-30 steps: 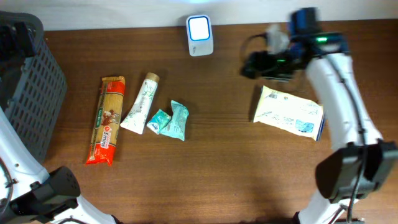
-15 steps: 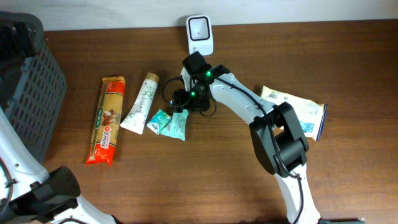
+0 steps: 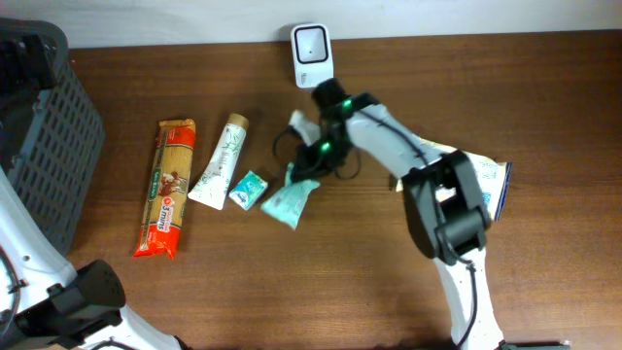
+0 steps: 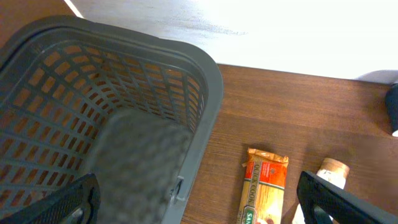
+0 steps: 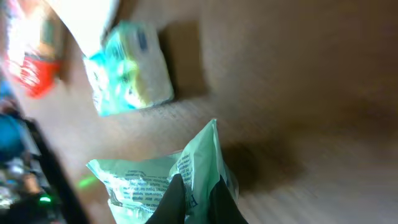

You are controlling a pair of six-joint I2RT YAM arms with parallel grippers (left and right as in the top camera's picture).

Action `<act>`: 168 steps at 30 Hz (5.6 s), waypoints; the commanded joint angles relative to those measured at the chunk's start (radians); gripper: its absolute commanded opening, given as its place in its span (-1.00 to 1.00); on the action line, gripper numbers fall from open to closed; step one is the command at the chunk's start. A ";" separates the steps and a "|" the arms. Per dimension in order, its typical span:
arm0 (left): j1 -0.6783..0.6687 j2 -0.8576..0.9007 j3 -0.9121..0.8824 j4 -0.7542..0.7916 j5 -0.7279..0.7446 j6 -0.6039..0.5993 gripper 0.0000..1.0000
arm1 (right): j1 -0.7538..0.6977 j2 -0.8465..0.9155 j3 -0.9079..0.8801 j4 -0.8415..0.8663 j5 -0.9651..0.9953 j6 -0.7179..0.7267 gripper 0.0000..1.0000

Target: Scan the item barcode

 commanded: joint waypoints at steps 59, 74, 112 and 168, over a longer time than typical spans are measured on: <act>0.002 -0.008 0.013 0.002 0.011 0.015 0.98 | -0.573 -0.436 0.081 -0.459 0.519 0.254 -0.92; 0.002 -0.008 0.013 0.002 0.010 0.015 0.98 | -0.121 -0.201 0.134 -0.132 0.163 0.400 0.19; 0.002 -0.008 0.013 0.002 0.011 0.015 0.98 | 0.291 0.127 0.211 0.032 0.276 -0.570 0.16; 0.002 -0.008 0.013 0.001 0.011 0.015 0.98 | -0.018 0.313 0.726 0.487 1.017 -0.496 -0.92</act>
